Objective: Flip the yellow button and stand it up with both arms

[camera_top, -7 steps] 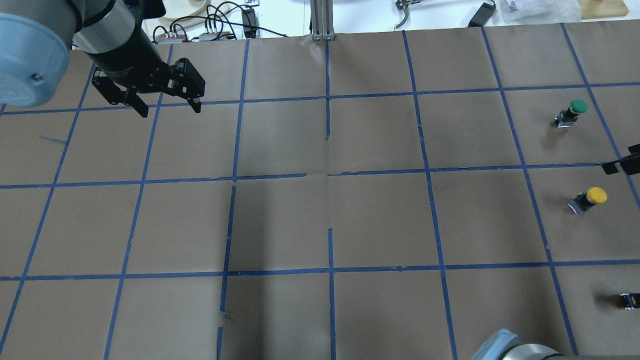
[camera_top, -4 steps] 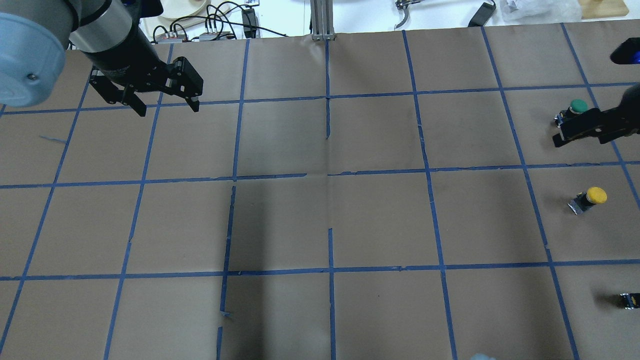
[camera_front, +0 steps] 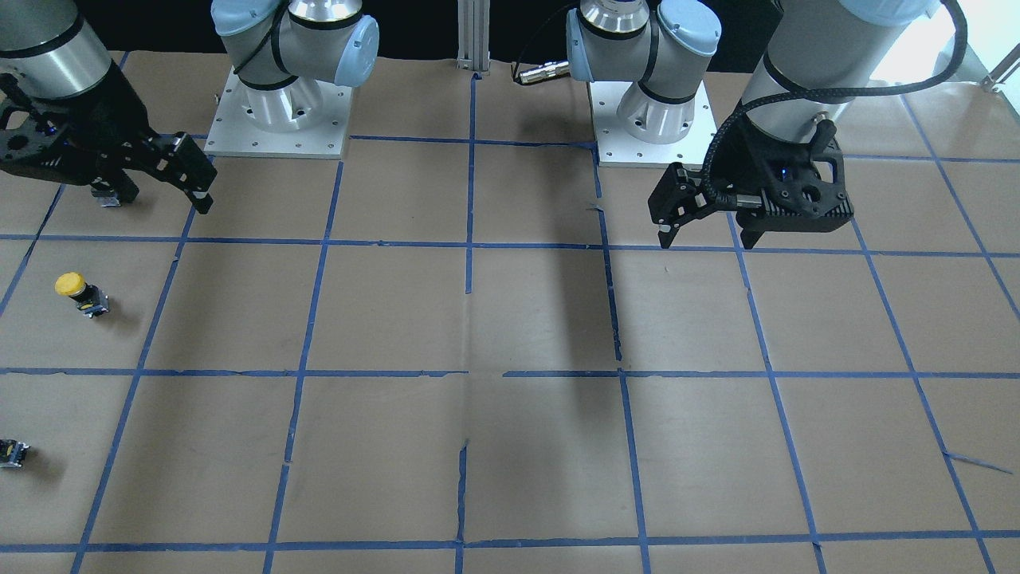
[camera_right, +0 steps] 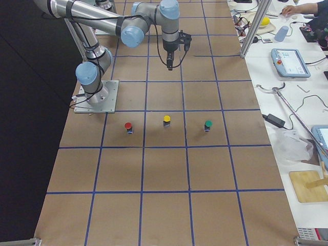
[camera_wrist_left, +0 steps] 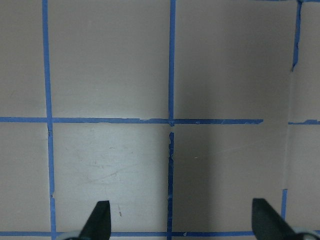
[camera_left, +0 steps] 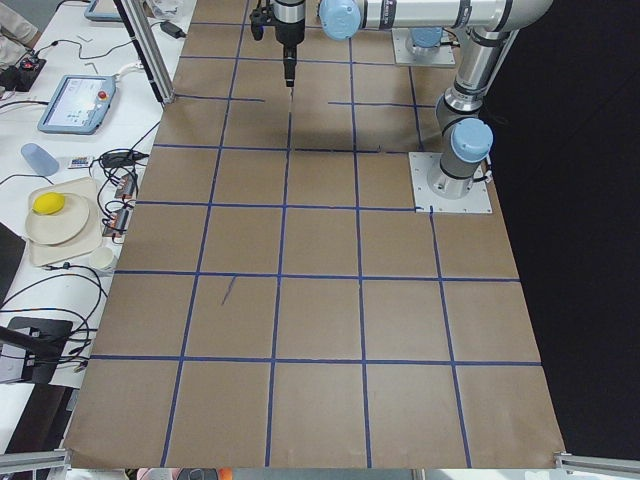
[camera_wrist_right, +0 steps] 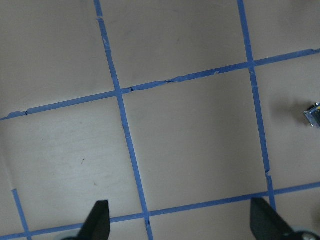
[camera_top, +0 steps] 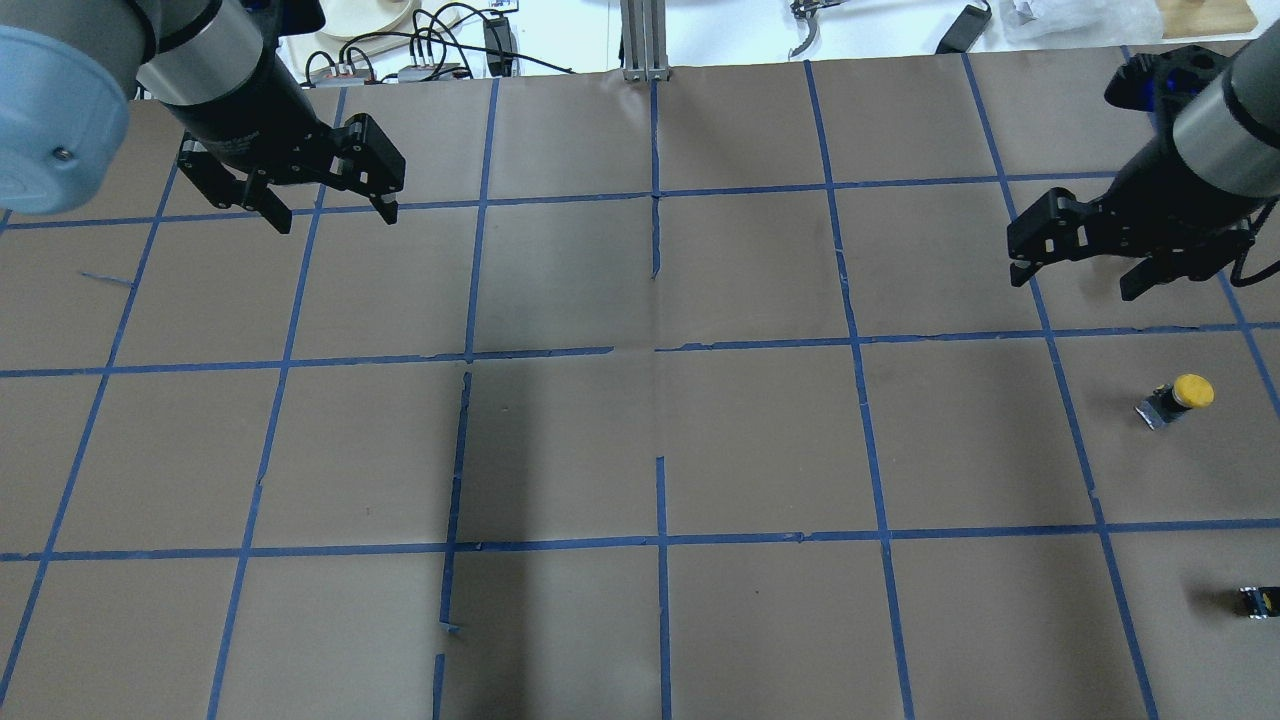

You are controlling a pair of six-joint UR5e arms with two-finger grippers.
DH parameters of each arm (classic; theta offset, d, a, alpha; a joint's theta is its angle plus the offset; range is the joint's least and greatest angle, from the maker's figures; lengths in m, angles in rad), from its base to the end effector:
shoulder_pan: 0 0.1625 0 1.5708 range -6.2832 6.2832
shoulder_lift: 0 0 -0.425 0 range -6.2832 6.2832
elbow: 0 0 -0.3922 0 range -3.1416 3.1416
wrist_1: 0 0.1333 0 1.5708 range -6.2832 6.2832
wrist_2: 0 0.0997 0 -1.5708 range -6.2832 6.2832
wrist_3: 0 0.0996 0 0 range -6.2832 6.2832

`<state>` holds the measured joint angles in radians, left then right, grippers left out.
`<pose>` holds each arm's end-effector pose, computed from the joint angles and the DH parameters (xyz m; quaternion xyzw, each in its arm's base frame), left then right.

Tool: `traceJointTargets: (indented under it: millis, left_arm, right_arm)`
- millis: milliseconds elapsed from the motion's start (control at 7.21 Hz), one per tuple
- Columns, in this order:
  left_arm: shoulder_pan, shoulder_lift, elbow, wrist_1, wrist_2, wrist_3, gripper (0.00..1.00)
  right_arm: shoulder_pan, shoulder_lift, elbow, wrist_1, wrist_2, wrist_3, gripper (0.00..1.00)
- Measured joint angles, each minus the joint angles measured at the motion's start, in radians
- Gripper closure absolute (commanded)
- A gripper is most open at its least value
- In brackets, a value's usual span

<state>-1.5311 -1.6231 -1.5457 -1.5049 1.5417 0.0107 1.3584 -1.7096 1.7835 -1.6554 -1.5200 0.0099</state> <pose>-0.1155 -0.5227 0.4806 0.0142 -0.9996 0.0197 0.0141 0.0440 -0.4525 0.4561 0.1107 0.9935 -0.0079 0.0247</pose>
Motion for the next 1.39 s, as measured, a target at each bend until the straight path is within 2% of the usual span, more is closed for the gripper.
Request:
traceJointTargets:
  millis: [277, 832, 1387]
  left_arm:
    - [0.0, 0.0, 0.0, 0.0, 0.0, 0.0, 0.0]
    - [0.0, 0.0, 0.001, 0.0, 0.0, 0.0, 0.0]
    - [-0.001, 0.0, 0.001, 0.0, 0.0, 0.0, 0.0]
  right_arm:
    - [0.071, 0.003, -0.062, 0.085, -0.015, 0.084, 0.0]
    - [0.166, 0.069, -0.159, 0.123, -0.056, 0.099, 0.0]
    - [0.183, 0.089, -0.172, 0.129, -0.061, 0.094, 0.0]
